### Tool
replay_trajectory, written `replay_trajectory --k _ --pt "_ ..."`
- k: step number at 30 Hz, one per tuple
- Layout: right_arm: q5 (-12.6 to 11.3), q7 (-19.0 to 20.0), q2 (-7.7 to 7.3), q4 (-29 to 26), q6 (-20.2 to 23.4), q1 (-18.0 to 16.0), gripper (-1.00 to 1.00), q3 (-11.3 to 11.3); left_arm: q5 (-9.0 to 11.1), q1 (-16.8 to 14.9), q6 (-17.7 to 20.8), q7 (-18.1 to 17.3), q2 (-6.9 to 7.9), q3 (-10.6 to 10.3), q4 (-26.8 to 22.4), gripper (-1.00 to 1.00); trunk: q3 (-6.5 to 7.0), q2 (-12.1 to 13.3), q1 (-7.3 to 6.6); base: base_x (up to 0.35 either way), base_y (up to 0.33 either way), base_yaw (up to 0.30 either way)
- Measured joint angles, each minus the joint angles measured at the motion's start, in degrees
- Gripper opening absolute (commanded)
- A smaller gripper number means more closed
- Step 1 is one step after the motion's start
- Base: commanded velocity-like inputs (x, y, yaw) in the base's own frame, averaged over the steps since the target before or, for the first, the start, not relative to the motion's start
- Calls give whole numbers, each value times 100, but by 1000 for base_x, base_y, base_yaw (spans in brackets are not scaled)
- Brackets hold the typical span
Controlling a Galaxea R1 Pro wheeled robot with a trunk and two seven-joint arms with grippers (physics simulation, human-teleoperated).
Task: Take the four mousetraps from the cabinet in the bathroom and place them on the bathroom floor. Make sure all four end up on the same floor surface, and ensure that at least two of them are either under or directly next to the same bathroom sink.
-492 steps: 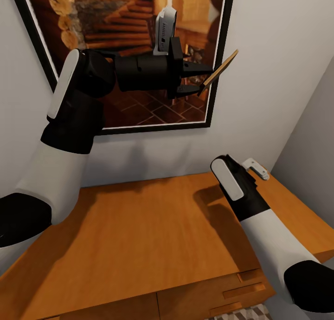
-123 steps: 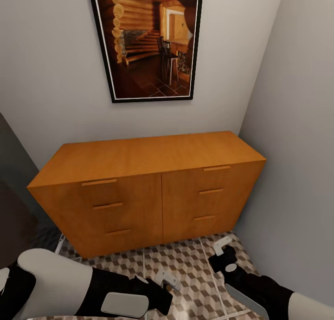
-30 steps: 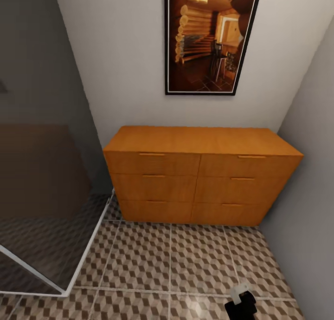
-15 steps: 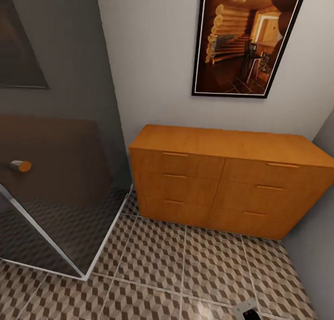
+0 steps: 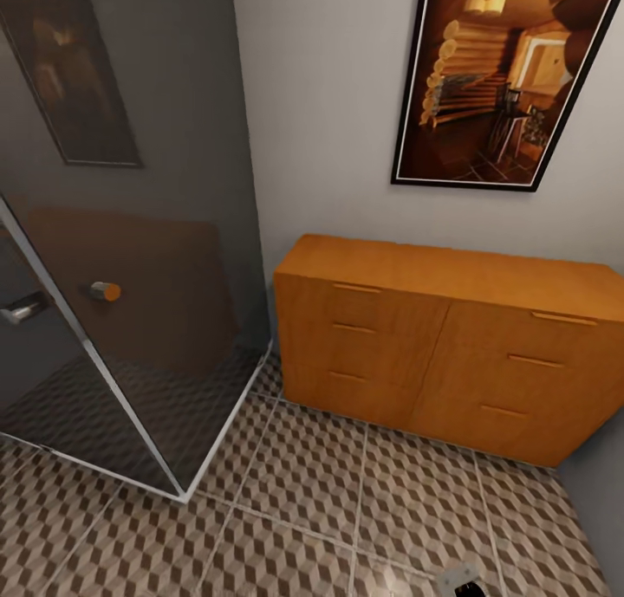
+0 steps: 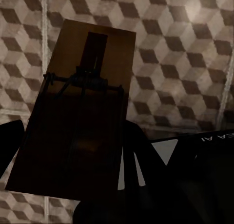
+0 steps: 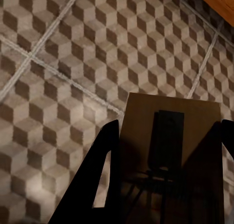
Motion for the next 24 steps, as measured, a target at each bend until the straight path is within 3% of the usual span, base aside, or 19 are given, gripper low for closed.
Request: replay_trajectory --k 13,24 --pt "-1 0 0 0 -9 6 -100 -2 0 11 0 0 0 0 17 -100 91 0 0 -318 0 205" --pt "-2 0 0 0 -9 8 -100 -1 -1 11 0 0 0 0 20 -100 166 0 -3 -42 0 212"
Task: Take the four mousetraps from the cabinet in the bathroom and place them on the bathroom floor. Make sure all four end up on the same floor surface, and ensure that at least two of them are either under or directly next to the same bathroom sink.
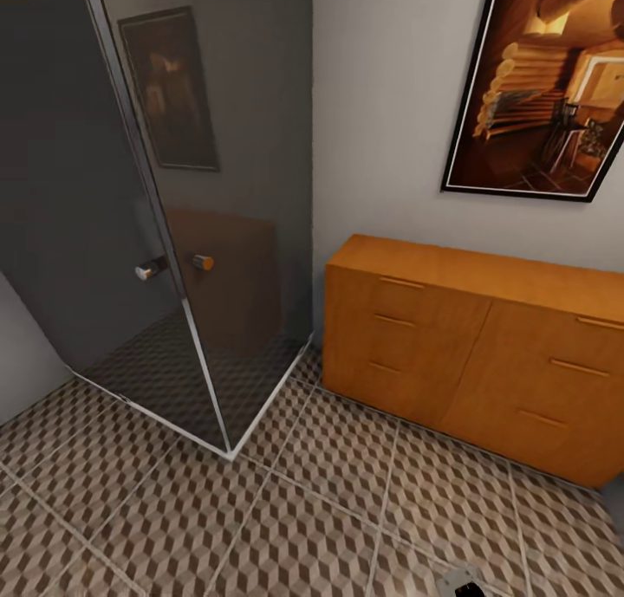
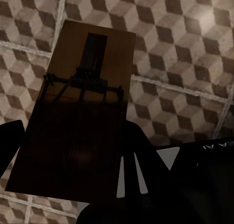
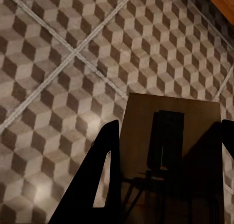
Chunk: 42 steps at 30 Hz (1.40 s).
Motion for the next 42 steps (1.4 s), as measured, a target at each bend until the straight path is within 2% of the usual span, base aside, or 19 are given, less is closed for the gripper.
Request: replay_trajectory --k 16,28,42 --pt "-6 0 0 0 6 1 -100 1 0 0 0 -4 9 9 1 -100 107 0 0 0 0 214" --pt "-44 2 87 55 9 3 -100 1 -1 54 -8 -8 18 9 11 -100 173 0 0 0 0 245" --pt "-45 0 97 62 9 10 -100 1 -1 85 -8 -8 8 9 113 -100 235 0 0 0 0 260"
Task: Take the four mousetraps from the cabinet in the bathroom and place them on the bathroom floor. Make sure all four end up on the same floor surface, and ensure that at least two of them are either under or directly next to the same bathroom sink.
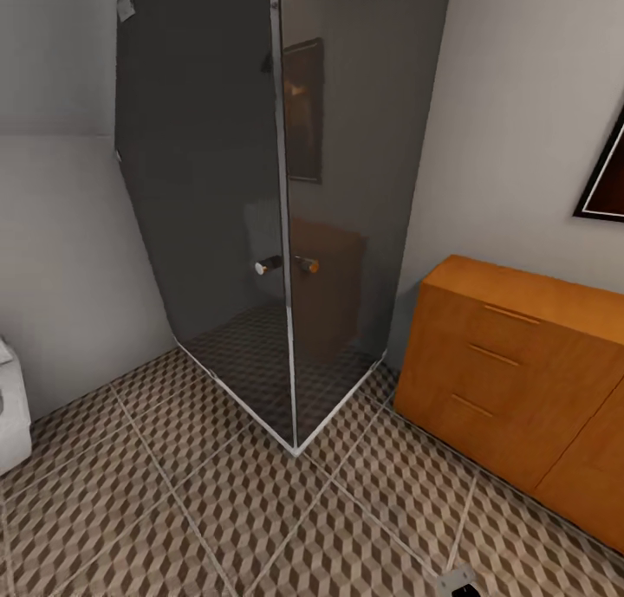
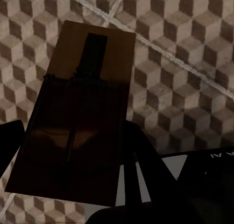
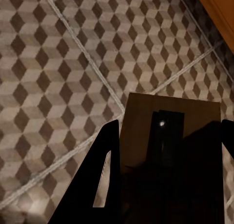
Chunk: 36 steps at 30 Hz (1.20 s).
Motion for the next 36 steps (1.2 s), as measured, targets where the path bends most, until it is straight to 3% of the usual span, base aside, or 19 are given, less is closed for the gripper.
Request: replay_trajectory --k 36 --pt "0 2 5 0 0 0 -100 0 -1 20 0 6 0 0 20 -100 156 0 0 0 0 261"
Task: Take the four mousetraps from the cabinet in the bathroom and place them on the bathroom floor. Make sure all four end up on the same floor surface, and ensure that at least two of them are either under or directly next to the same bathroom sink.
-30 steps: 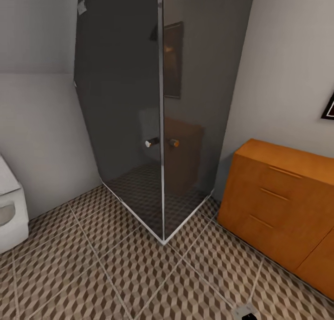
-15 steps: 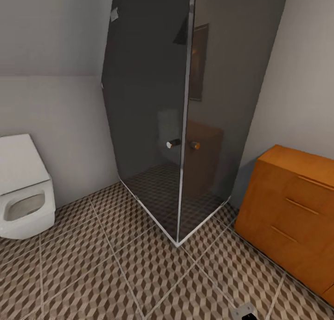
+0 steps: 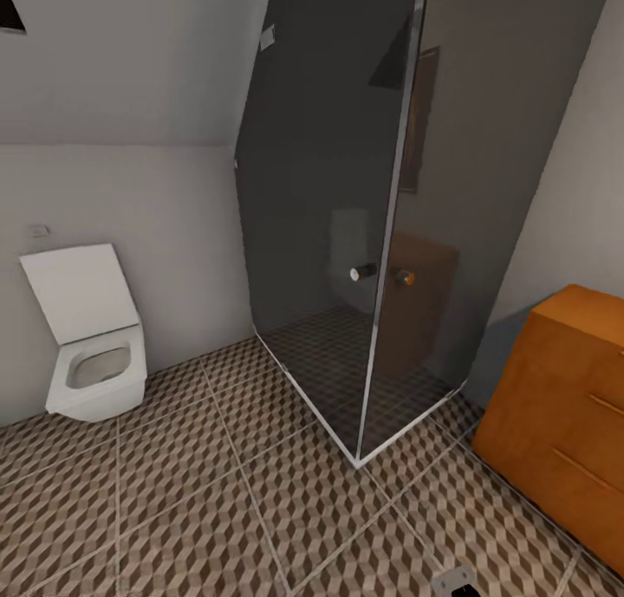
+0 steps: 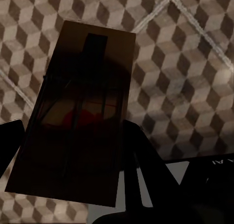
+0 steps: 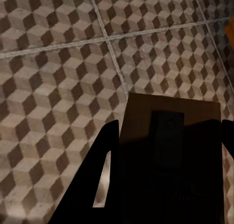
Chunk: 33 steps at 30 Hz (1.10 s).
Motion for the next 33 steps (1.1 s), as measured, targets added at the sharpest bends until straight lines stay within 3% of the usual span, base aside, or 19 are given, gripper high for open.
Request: replay_trajectory --k 6,19,26,33 --pt "0 -1 0 0 0 0 -100 0 1 0 0 -1 0 0 0 -100 24 0 0 0 0 226" --pt "61 -5 5 364 -4 26 -100 -6 3 -1 0 -1 -1 0 7 -100 29 0 0 0 0 20" --pt "76 -6 144 418 -6 26 -100 -6 4 -1 0 0 -1 -1 9 -100 28 0 0 0 0 15" --pt "67 -4 187 430 -4 25 -100 -8 0 0 0 2 0 0 7 -100 1 0 0 0 0 205"
